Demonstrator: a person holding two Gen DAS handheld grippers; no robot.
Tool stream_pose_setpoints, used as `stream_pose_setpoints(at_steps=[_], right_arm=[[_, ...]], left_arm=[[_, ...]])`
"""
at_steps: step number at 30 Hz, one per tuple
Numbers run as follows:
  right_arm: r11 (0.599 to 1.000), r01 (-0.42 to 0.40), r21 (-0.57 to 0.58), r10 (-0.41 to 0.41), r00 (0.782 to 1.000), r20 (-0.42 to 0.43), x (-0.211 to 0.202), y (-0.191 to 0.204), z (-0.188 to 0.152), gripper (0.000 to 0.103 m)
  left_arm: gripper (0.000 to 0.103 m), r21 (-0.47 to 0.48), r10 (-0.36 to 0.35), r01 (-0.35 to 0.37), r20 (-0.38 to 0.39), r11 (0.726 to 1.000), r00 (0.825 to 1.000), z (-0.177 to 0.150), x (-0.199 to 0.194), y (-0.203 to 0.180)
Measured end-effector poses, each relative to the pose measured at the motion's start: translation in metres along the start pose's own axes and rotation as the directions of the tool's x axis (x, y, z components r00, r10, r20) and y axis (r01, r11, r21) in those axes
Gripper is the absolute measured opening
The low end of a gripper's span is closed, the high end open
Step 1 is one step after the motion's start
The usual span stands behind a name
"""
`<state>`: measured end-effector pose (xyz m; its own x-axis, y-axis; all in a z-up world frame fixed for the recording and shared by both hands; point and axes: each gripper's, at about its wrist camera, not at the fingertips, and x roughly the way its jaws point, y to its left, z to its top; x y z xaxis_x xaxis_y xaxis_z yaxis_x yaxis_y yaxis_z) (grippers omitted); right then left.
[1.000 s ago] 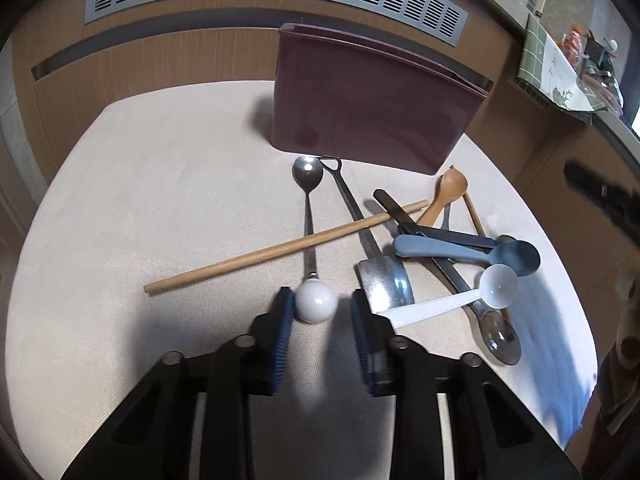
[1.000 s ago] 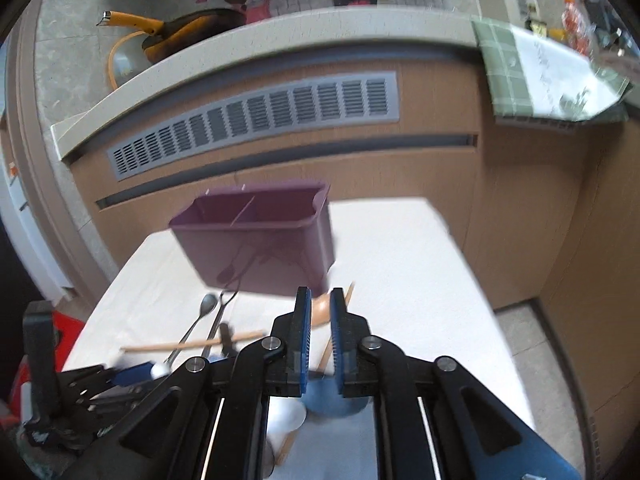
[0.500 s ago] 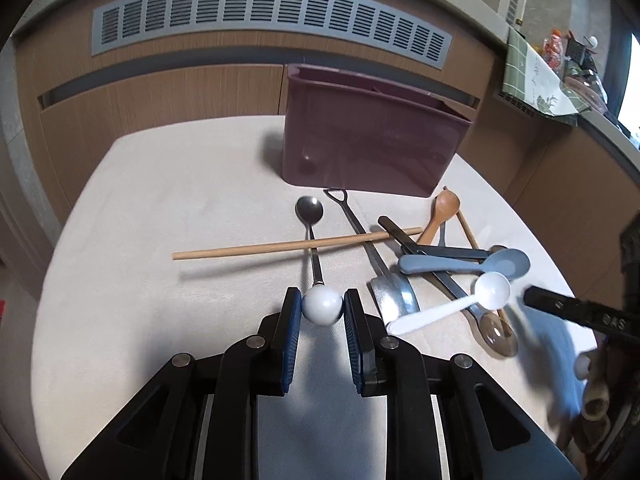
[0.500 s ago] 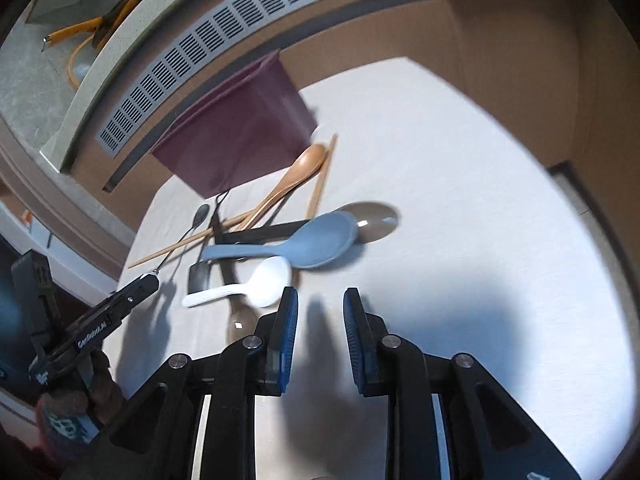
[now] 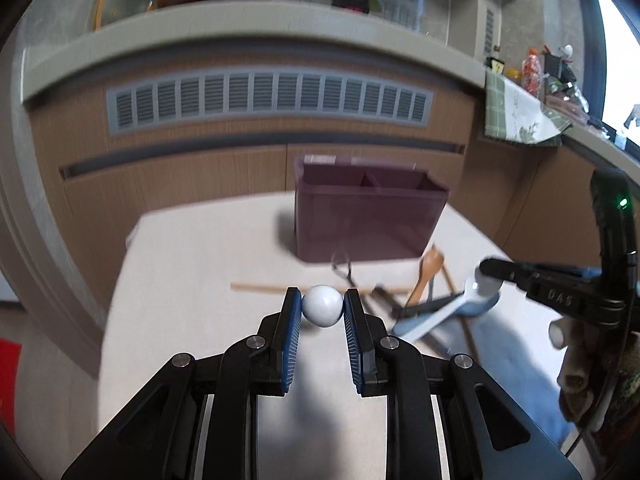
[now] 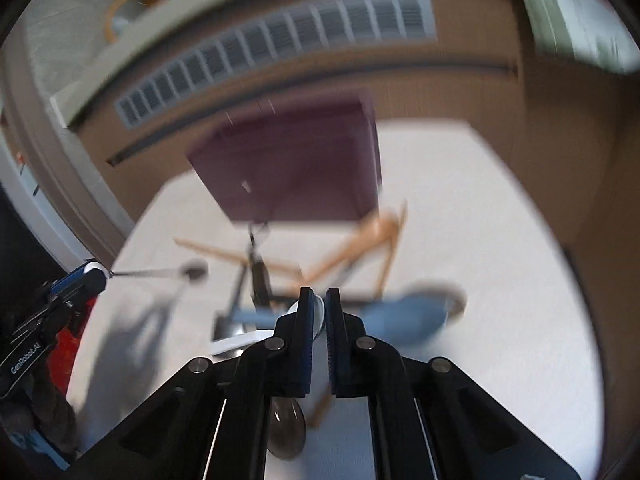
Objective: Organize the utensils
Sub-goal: 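Close left tool on white-ball spoon while right tool grasps white plastic spoon, then carry both spoons over the maroon caddy and open both tools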
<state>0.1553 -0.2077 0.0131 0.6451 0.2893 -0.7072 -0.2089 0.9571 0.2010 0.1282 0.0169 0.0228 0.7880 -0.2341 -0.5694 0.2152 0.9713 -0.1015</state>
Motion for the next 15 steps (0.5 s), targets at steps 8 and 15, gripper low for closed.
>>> stream_pose_setpoints(at_steps=[8,15], right_arm=[[0.981,0.107,-0.162,-0.074,0.978,0.195,-0.059,0.024,0.045,0.005],[0.955,0.225,-0.193,-0.153,0.931,0.331,-0.101,0.026,0.07,0.005]], left_arm=[[0.022,0.009,-0.096,0.096,0.049,0.995,0.994,0.043,-0.031,-0.002],[0.022,0.031,-0.129,0.125,0.152,0.992,0.98,0.095,-0.067,-0.005]])
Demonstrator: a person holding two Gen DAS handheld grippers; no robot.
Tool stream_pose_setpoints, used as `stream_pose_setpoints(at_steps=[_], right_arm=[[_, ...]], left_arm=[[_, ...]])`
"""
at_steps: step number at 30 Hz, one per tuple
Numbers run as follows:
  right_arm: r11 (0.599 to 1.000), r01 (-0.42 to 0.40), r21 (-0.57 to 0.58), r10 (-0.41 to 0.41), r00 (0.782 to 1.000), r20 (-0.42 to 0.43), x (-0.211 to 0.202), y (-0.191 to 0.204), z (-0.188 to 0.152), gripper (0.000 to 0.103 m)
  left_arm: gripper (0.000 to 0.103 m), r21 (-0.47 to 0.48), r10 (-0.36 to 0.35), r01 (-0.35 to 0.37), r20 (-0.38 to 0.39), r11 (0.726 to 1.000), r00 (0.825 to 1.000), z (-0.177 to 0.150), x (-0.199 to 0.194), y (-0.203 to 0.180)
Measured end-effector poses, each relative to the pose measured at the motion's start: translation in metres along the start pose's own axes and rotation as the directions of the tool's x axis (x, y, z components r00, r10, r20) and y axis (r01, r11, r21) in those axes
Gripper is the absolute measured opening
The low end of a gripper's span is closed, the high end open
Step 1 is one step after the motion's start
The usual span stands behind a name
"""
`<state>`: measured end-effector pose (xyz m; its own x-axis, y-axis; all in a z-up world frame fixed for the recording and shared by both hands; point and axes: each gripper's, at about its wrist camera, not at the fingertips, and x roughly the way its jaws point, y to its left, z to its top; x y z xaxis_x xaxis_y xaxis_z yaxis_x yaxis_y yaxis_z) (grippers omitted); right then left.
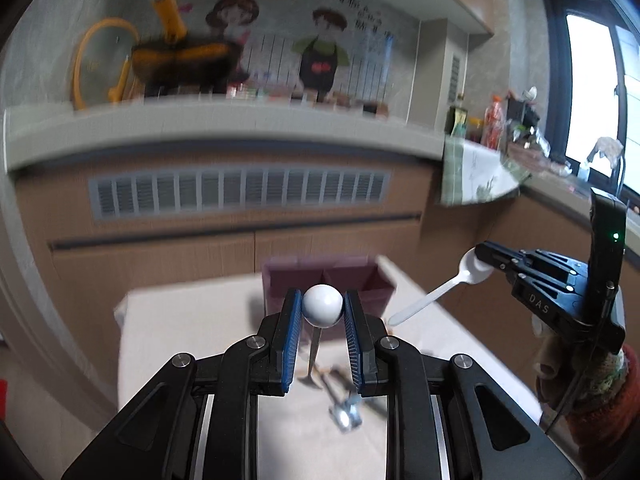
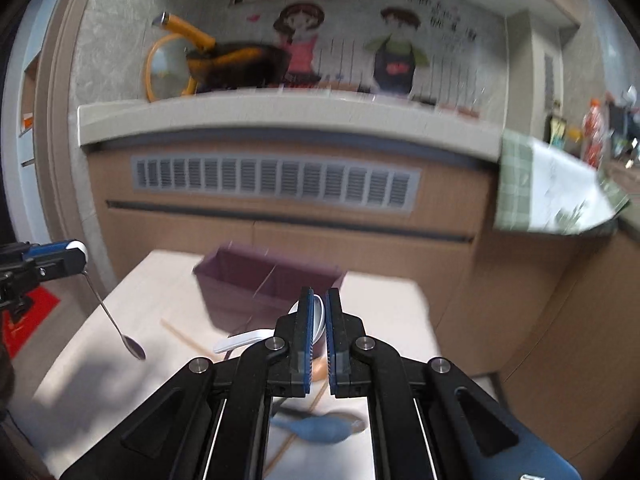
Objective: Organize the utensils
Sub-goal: 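Carry both spoons over the maroon caddy and open both tools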
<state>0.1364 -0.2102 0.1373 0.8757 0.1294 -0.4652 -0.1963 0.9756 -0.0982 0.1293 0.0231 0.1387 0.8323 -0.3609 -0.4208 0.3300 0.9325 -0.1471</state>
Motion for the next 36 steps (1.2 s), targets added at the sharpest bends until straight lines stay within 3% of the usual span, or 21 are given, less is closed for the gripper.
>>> stream_pose_setpoints(at_steps=[5,9,11,14,21,26,28,30,33,36], right_arm=[[0.989,0.134,-0.058,-0.123,0.98,0.159,-0.027,-0.016,0.082,0.005],[0.975,0.165,-0.15,-0.144,0.98,0.141,-0.012,-0.014,0.128,0.006],[0.959,0.194,-0.206,-0.169,0.977,0.133,0.006,-0.006,0.128,0.006],[0.95,0.177,-0.258,-0.161,0.983,0.085,0.043,0.001,0.113,0.005],[0.924,0.112,-0.365,-0.155,0.984,-0.092,0.131,0.015,0.067,0.005],[0.937,-0.028,-0.349,-0.055,0.973,-0.225,0.174,0.023,0.04,0.006],[0.947,-0.115,-0.298,0.031,0.961,-0.273,0.186,0.023,0.031,0.007],[0.956,-0.181,-0.23,0.105,0.946,-0.305,0.194,0.019,0.026,0.018],[0.963,-0.24,-0.125,0.195,0.937,-0.291,0.193,0.004,0.025,0.022],[0.964,-0.259,-0.057,0.241,0.945,-0.222,0.171,-0.01,0.03,0.023]], left_arm=[[0.022,0.052,-0.003,-0.002,0.105,0.999,0.994,0.072,-0.005,-0.012],[0.022,0.049,-0.033,0.027,0.124,0.998,0.992,0.106,0.016,-0.011],[0.022,0.052,-0.045,0.039,0.121,0.998,0.992,0.106,0.034,-0.008],[0.022,0.032,-0.057,0.054,0.1,0.998,0.993,0.1,0.072,0.004],[0.022,-0.085,-0.122,0.116,-0.065,0.99,0.99,0.064,0.169,0.039],[0.026,-0.179,-0.188,0.165,-0.118,0.97,0.975,0.045,0.212,0.055],[0.04,-0.219,-0.215,0.183,-0.129,0.958,0.968,0.04,0.221,0.064],[0.046,-0.228,-0.215,0.184,-0.121,0.956,0.969,0.036,0.221,0.069],[0.046,-0.2,-0.198,0.172,-0.118,0.965,0.973,0.031,0.212,0.07],[0.047,-0.197,-0.185,0.161,-0.113,0.967,0.976,0.022,0.191,0.074]])
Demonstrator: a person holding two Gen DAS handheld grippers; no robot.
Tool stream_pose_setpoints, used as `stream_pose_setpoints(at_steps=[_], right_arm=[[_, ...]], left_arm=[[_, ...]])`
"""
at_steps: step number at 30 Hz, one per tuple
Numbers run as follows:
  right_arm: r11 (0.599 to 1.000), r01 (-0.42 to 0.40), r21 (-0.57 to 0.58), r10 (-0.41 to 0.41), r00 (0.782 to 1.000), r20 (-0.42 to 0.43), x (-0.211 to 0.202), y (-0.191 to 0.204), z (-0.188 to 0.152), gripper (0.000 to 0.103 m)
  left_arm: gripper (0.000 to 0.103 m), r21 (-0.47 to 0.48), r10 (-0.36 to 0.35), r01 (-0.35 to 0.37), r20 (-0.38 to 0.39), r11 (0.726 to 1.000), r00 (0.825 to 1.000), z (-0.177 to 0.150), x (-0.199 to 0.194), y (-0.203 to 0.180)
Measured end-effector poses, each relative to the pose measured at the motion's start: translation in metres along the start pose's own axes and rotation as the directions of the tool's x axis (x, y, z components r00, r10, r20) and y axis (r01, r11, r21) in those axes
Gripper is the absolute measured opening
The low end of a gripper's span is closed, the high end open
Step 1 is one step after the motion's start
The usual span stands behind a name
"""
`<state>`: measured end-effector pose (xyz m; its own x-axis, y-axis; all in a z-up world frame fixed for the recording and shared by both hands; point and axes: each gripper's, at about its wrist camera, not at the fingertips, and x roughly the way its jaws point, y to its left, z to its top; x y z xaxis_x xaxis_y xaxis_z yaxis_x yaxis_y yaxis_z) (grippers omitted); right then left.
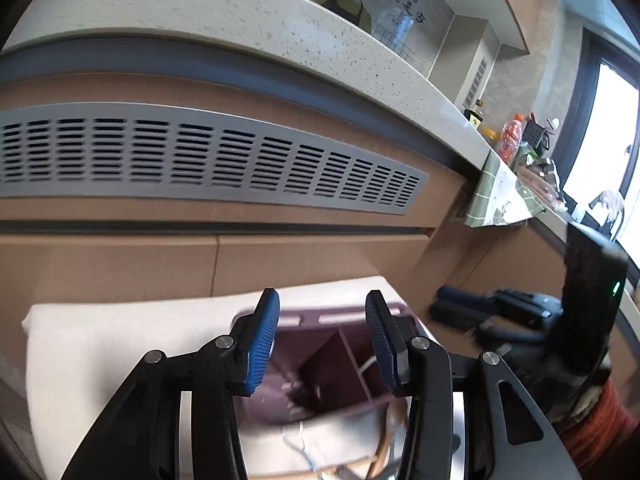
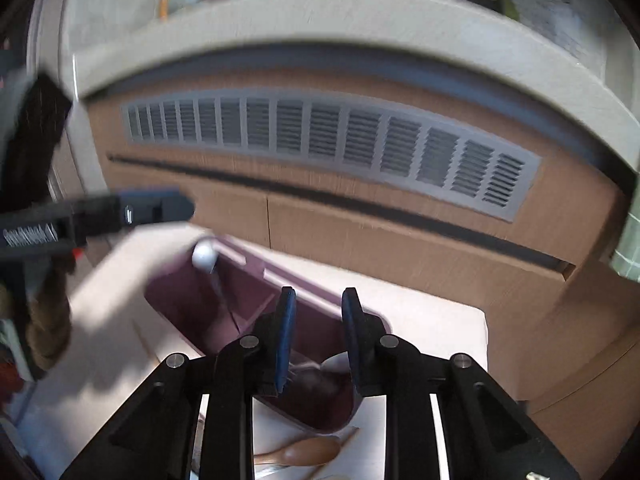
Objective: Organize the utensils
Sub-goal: 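Carry both spoons over the maroon caddy and open both tools, then grasp wooden spoon with right tool while left tool moves toward a chopstick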
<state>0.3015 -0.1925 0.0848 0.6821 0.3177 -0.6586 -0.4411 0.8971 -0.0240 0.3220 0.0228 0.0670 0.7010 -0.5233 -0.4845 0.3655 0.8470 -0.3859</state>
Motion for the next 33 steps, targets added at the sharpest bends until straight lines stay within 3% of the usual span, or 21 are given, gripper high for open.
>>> stream_pose_setpoints(at_steps=[3,8,11,15,19,22,25,31,33], right_arm=[[0.997,-0.063,0.051,0.061,0.998,0.035,-0.028,-0.002,-0.011,0.029],[0.991,-0.106,0.088,0.111,0.992,-0.058,-0.037,0.006,-0.066,0.034],[0.98,-0.09,0.176,0.118,0.981,-0.157,-0.013,0.004,-0.1,0.034],[0.96,-0.037,0.278,0.092,0.978,-0.186,0.009,-0.008,-0.125,0.034],[0.919,0.007,0.393,0.096,0.966,-0.241,0.024,-0.019,-0.14,0.035],[0.915,-0.032,0.402,0.145,0.957,-0.252,0.022,-0.004,-0.151,0.036],[0.933,-0.027,0.358,0.126,0.959,-0.254,0.011,0.018,-0.158,0.039],[0.937,-0.024,0.348,0.125,0.954,-0.272,-0.005,0.044,-0.169,0.048],[0.944,-0.021,0.329,0.116,0.955,-0.273,-0.007,0.056,-0.172,0.057]], left_arm=[[0.048,0.013,0.013,-0.013,0.005,1.0,1.0,-0.021,-0.025,-0.001],[0.053,0.028,0.031,-0.03,-0.039,0.999,0.999,-0.064,-0.047,-0.004],[0.053,0.037,0.048,-0.044,-0.108,0.998,0.993,-0.091,-0.041,-0.002],[0.053,-0.021,0.067,-0.072,-0.197,0.997,0.978,-0.116,-0.022,0.013],[0.053,-0.041,0.128,-0.141,-0.231,0.989,0.965,-0.126,-0.01,0.018],[0.053,-0.039,0.115,-0.129,-0.247,0.991,0.962,-0.131,-0.009,0.007],[0.053,-0.001,0.12,-0.124,-0.245,0.992,0.962,-0.137,-0.009,-0.011],[0.054,0.022,0.153,-0.152,-0.211,0.988,0.965,-0.14,-0.02,-0.02],[0.054,0.003,0.164,-0.167,-0.212,0.986,0.963,-0.138,-0.021,-0.013]])
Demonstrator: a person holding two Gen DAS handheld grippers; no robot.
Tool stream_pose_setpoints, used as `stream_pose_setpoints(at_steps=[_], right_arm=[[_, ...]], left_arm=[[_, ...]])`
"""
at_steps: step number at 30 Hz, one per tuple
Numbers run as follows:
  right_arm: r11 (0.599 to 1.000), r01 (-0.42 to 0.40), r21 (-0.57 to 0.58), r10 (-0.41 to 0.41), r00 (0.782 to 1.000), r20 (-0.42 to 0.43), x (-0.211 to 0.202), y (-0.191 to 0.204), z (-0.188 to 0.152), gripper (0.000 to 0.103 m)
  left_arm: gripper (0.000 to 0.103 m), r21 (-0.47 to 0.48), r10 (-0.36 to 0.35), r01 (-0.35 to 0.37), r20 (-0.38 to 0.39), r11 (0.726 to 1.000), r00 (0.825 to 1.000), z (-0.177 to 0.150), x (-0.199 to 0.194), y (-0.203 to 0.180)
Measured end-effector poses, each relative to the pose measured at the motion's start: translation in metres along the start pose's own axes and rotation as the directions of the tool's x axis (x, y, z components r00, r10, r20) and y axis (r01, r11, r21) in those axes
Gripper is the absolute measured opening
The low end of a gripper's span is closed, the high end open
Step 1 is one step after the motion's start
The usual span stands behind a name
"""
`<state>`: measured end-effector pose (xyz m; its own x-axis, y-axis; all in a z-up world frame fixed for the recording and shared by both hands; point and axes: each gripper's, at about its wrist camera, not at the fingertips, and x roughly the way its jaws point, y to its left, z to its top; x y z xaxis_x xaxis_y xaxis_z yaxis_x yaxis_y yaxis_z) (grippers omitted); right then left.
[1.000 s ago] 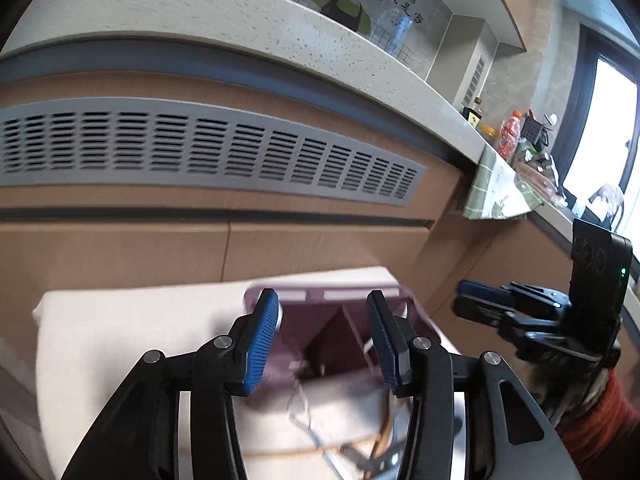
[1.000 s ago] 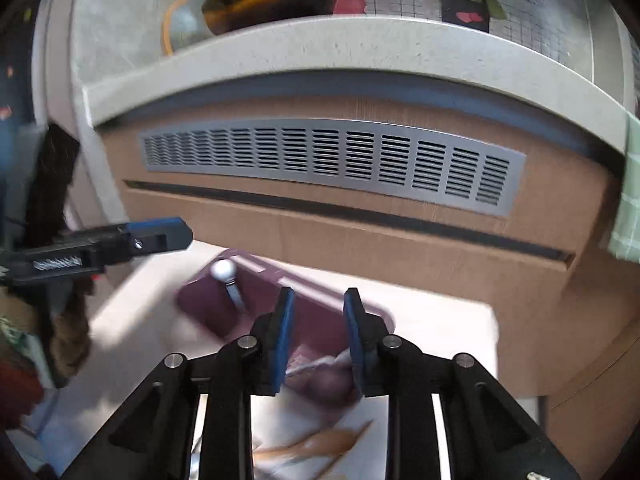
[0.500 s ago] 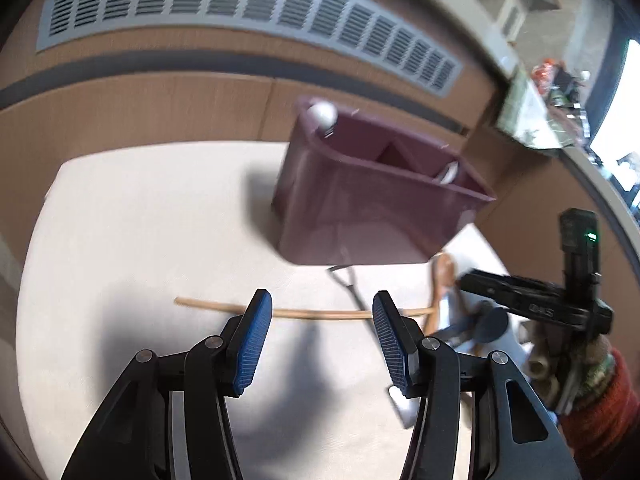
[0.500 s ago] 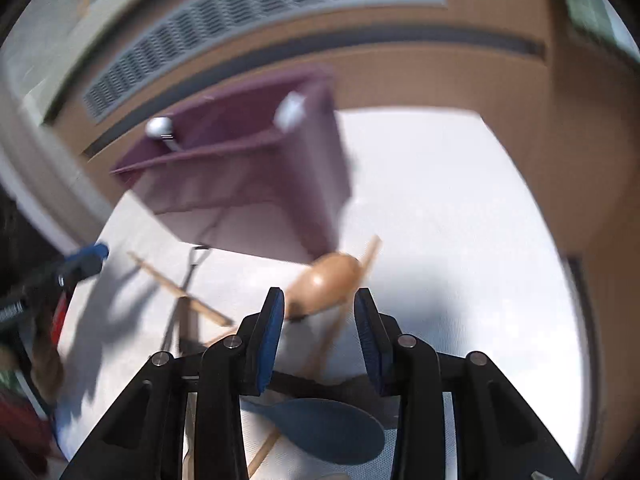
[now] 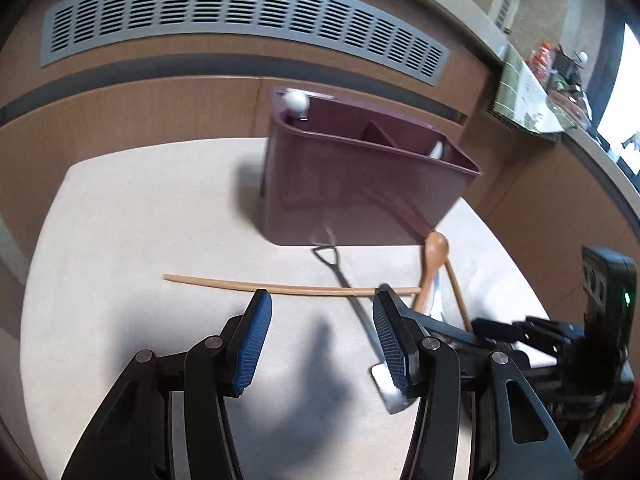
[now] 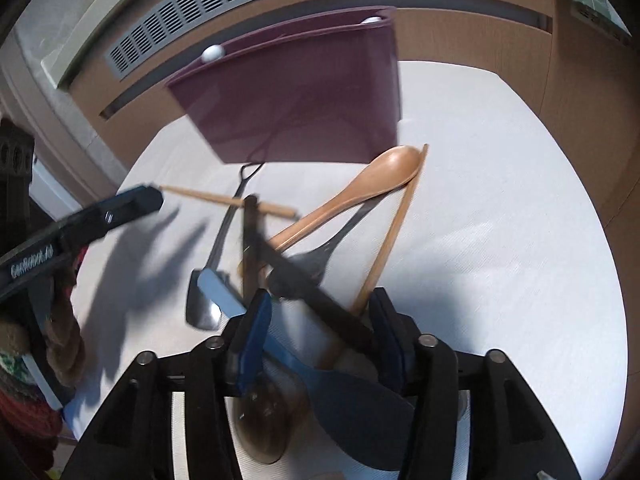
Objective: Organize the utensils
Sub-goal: 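Grasp wooden spoon with right tool while left tool moves toward a chopstick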
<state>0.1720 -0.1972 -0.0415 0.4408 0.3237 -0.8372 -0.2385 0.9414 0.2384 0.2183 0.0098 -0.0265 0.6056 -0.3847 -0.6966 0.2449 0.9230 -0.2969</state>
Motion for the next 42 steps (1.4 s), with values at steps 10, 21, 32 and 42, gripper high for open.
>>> stream_pose_setpoints(at_steps=[10,21,32,42], right_arm=[[0.989,0.02,-0.145,-0.02,1.0,0.0,0.003,0.014,-0.015,0.069],[0.982,0.167,-0.082,-0.155,0.978,0.136,-0.032,-0.021,-0.019,0.042],[0.993,0.119,-0.025,-0.115,0.987,0.115,-0.001,-0.023,0.021,0.042],[0.96,0.171,0.22,-0.19,0.979,0.067,0.05,-0.045,0.07,0.045]], left_arm=[[0.056,-0.015,-0.035,0.035,-0.027,0.999,0.999,-0.019,-0.008,-0.009],[0.056,0.095,0.115,-0.103,-0.125,0.99,0.986,-0.028,0.041,-0.059],[0.058,0.148,0.268,-0.253,-0.095,0.956,0.959,-0.044,0.012,-0.012],[0.058,0.085,0.082,-0.073,-0.115,0.994,0.99,-0.058,-0.017,0.008]])
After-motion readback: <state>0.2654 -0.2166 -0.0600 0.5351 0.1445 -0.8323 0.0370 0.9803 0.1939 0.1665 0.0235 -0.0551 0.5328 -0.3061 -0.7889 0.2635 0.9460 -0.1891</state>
